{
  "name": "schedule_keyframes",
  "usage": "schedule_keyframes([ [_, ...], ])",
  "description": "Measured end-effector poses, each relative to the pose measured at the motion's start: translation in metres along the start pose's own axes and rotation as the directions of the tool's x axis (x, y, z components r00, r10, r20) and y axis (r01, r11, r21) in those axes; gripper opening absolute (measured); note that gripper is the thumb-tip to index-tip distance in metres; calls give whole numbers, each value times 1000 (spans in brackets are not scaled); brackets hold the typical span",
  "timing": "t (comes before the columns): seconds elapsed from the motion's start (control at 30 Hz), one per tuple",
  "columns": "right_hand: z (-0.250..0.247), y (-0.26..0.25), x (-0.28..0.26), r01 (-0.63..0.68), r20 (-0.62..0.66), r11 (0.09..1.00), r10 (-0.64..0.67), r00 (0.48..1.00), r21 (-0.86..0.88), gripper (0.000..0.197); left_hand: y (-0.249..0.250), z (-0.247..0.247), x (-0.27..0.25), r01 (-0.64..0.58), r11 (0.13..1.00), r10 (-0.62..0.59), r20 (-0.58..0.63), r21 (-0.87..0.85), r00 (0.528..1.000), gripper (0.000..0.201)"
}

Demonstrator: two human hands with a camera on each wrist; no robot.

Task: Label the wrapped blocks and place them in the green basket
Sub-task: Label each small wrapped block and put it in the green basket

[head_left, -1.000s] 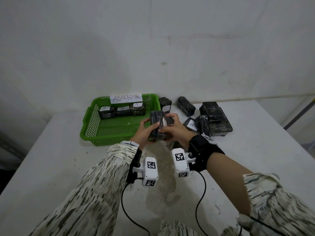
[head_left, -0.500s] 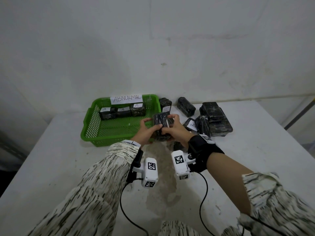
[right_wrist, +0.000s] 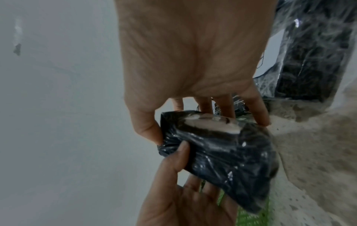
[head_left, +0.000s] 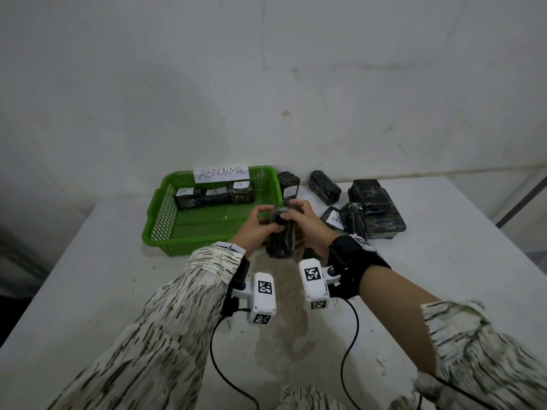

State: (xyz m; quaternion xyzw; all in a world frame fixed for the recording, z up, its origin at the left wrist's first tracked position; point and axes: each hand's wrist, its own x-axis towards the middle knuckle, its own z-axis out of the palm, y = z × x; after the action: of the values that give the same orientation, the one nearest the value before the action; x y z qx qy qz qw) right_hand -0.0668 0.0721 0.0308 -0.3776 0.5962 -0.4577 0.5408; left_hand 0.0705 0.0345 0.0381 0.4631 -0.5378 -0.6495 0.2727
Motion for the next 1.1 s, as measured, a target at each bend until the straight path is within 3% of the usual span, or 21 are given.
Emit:
schedule_keyframes([
  [0.2,-2,2,3,109,-93,977,-128,987,-185,33,-3,0,-1,-3,999,3,4,-41,1000,51],
  [0.27,-3,3,4,104,-123,974,-130,984,-202,35,-3,0,-1,-58,996,60,-22,65,998,53],
  [0.37,-4,2,2,107,-130,981,-129,983,-162,50,-1,0,1,-121,970,141,-82,213,987,33],
  [0.47,-3,1,1,108,-172,994,-110,979,-22,53,5,0,-1,-95,993,99,-67,66,993,10],
  [0.57,-4,3,6,151,-267,988,-140,954,23,36,5,-5,-2,32,999,-31,35,-13,999,45],
  [0.63,-4,1,6,192,-297,981,-185,937,-6,20,7,-7,-4,80,997,-79,74,0,994,49],
  [0.73,-4,-7,-1,216,-197,976,-213,957,-9,24,3,-10,-1,127,989,-120,87,-80,989,54],
  [0.83,-7,-10,-4,193,-12,980,-194,981,-54,32,0,-12,-2,140,986,-134,59,-93,989,46],
  [0.93,-6,-16,-9,162,135,984,-152,979,-72,22,-3,-15,0,129,989,-130,-6,-73,991,40],
  [1.0,-3,-17,-8,189,71,979,-184,980,-77,16,-2,-14,1,134,987,-137,-26,-92,990,29],
  [1.1,0,-12,0,275,-162,956,-290,943,-104,14,1,-12,0,144,985,-146,-19,-95,989,20],
])
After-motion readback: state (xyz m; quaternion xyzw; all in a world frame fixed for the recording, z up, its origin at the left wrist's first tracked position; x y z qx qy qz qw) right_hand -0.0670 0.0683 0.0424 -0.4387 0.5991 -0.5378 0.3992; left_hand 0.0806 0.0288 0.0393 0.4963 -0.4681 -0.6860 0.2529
